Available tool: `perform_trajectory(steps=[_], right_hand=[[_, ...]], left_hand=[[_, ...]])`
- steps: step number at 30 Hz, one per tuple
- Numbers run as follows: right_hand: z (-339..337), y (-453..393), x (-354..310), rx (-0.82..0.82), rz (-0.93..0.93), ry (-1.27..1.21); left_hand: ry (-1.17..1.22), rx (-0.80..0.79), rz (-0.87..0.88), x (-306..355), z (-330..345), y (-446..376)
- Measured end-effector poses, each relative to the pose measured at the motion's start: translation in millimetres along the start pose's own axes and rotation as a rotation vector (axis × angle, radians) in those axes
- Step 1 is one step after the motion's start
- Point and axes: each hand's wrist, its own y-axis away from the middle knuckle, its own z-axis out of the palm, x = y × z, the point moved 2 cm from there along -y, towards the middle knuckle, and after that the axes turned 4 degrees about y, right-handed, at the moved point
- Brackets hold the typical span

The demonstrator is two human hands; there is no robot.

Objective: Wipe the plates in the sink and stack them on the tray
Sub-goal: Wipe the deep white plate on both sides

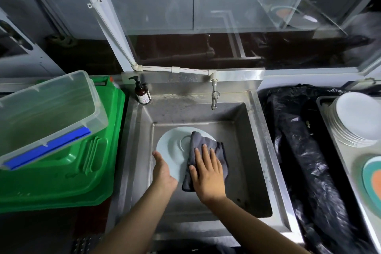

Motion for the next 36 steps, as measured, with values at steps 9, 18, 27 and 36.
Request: perform_trajectory(steps=[9, 18, 27, 36], right_hand=[[4.5, -22.8, -26.9, -0.104, -0.379, 0.221], [-10.5, -79.9, -16.7, -0.289, -0.122, -0.003], [-12.0, -64.3, 40.3, -0.285, 0.123, -0.35], [-4.1, -8.6, 13.6, -0.138, 0.017, -0.235]], left_hand=[[-0.291, -0.017, -0.005, -3.1, -13.0, 0.8], [-0.461, -0.104, 0.064, 1.3, -33.5, 13.2], [-0.314, 0.036, 0.013, 8.2, -37.5, 12.3], [-0.023, 0.033, 0.055, 5.5, -30.4, -18.7]])
